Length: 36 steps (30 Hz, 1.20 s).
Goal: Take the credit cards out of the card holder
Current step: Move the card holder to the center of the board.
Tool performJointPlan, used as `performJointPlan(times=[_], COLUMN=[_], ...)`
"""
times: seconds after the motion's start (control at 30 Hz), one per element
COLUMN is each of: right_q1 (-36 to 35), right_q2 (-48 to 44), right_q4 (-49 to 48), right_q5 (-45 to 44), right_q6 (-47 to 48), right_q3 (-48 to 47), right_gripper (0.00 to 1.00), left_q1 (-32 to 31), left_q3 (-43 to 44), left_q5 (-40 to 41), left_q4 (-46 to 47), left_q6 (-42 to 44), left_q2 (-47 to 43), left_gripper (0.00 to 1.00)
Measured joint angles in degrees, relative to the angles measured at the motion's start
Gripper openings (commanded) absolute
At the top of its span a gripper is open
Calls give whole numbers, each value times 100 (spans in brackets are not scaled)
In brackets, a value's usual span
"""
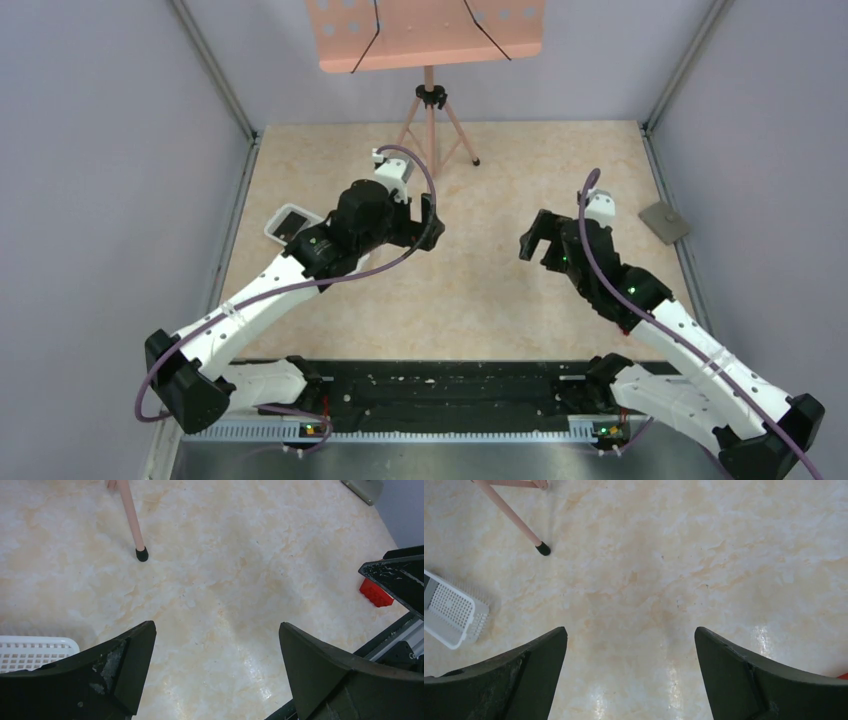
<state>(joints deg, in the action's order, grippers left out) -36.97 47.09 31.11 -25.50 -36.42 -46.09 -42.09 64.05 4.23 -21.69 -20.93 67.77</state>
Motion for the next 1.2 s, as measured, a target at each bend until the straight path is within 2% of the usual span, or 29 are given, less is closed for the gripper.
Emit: performJointPlan(times=[0.27, 0.37, 0.5, 0.63, 0.73, 0.8, 0.93, 0.97, 1.2], right_q1=[0, 0, 0, 0, 63, 223, 721, 931, 1620], right_q2=[7, 0, -17, 243, 890, 1502, 2811, 3377, 5248], right_q4=[-330, -614, -1480, -2463, -3215, -3510, -3469, -3453, -3038], right_q5=[-354, -684, -1036, -1300, -1729, -1930, -2144, -2227, -2636], right_q6=[37, 210, 1202, 2647, 3764, 4398, 5141, 5396, 5849], right_q3=[-11, 13, 293, 551, 560, 511, 160, -79, -1370], right_gripper=[99, 95, 93, 94, 91, 86, 75, 73, 65], left_q1=[0, 0, 0, 0, 0, 0, 2, 2, 4], left_q3=[0, 0, 0, 0, 0, 0, 0, 0, 0], left_q5=[48, 48, 48, 55, 76, 74, 17, 0, -170], left_q4=[0, 0, 0, 0, 4, 4, 11, 13, 15], left_q6=[0, 0, -2, 0, 0, -2, -22, -22, -120], left_q2=[-66, -90, -140, -208, -254, -262, -262, -262, -264], left_gripper=[99, 98, 98, 97, 97, 96, 96, 96, 94])
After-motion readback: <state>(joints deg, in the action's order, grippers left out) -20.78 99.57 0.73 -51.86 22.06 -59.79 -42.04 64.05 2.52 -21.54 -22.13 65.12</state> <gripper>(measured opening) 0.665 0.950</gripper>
